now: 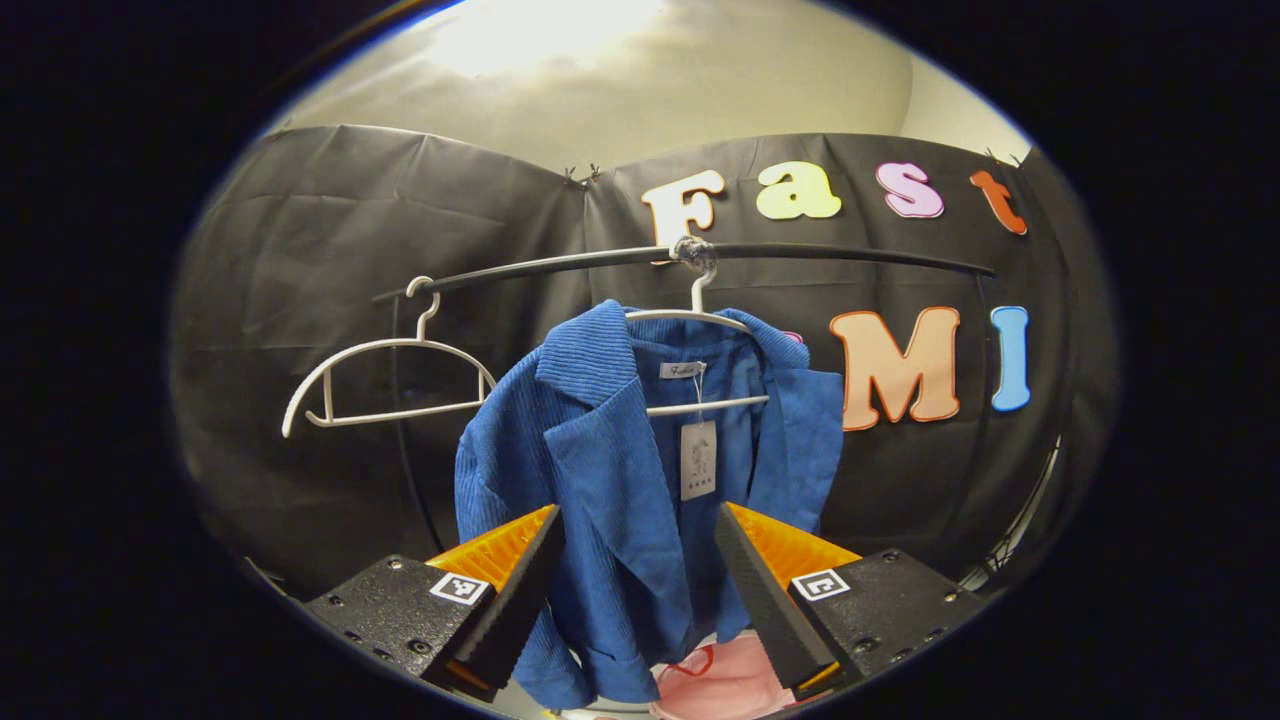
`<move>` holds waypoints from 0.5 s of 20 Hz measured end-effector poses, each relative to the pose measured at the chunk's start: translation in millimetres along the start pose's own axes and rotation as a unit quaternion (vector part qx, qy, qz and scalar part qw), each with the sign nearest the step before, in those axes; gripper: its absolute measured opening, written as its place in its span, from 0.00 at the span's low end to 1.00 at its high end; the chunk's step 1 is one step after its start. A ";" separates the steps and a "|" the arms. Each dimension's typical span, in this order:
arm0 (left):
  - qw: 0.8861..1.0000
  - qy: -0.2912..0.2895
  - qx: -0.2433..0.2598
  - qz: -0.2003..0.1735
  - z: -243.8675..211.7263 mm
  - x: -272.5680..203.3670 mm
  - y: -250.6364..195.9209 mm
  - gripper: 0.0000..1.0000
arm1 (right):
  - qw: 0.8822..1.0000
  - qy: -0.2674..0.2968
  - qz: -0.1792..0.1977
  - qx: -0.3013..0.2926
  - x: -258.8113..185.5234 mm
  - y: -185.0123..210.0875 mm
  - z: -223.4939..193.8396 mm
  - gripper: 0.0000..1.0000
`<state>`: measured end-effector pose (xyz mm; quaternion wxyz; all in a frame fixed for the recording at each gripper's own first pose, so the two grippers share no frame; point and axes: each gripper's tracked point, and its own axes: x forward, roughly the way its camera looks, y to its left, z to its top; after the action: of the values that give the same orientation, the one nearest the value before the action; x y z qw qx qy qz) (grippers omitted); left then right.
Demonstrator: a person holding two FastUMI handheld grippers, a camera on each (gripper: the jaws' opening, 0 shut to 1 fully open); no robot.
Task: Grasp the clothes on the hanger with both hands and then place them into the laundry hamper below.
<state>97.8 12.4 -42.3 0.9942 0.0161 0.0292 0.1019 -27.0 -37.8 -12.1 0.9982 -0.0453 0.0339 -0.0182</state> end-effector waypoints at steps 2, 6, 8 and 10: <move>1.000 0.003 -0.003 0.012 -1.9 16.4 2.9 0.94 | 1.000 -0.001 -0.012 -0.004 3.1 -8.1 -0.7 0.98; 0.999 0.008 -0.018 0.034 -6.8 46.6 16.4 0.95 | 0.999 -0.003 -0.031 -0.004 19.2 -13.8 -0.1 0.99; 0.999 0.015 -0.021 0.030 -12.3 59.5 18.7 0.94 | 0.999 -0.002 -0.037 -0.009 33.1 -12.4 0.8 0.99; 0.999 0.017 -0.020 0.022 -14.0 68.1 21.6 0.86 | 0.999 -0.006 -0.038 -0.016 47.7 -9.7 3.7 0.97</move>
<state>159.2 47.7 -59.2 0.9912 -0.0049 0.0436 0.1247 20.4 -49.0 -10.7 0.9961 -0.0631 0.0265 -0.0557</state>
